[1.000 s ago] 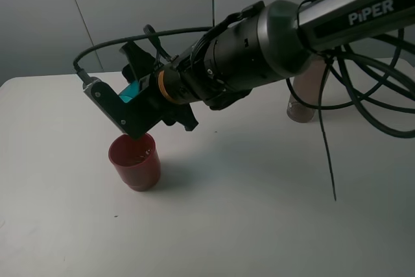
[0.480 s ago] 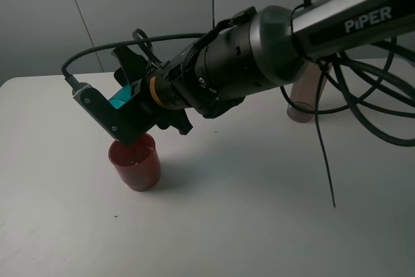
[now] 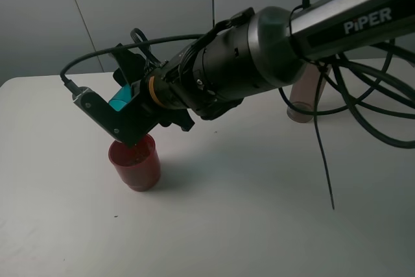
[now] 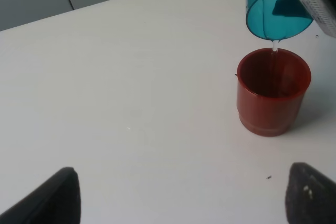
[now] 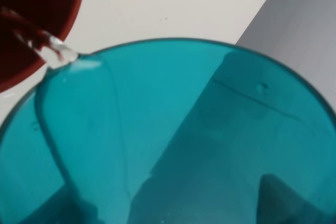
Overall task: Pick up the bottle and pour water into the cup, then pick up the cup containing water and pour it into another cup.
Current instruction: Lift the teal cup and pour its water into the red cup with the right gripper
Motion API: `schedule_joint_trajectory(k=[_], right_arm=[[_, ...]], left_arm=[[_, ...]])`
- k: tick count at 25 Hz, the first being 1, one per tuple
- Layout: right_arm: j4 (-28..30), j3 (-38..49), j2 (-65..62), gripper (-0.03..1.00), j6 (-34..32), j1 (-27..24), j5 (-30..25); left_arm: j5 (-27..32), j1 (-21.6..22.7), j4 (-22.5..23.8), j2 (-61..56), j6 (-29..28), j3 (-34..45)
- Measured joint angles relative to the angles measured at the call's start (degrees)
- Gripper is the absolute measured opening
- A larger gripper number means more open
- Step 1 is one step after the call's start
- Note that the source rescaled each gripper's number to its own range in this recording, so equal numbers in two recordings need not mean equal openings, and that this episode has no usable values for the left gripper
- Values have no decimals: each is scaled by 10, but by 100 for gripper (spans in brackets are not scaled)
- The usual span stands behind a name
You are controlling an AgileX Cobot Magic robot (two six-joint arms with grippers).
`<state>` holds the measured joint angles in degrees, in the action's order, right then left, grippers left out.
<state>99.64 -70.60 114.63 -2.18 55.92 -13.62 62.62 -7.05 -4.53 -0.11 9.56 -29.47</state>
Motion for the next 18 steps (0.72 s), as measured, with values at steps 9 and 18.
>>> schedule_joint_trajectory(k=[9, 18], right_arm=[[0, 0, 0, 8, 16, 8, -12], [0, 0, 0, 8, 54, 12, -16]], left_arm=[[0, 0, 0, 0, 0, 0], [0, 0, 0, 0, 0, 0]])
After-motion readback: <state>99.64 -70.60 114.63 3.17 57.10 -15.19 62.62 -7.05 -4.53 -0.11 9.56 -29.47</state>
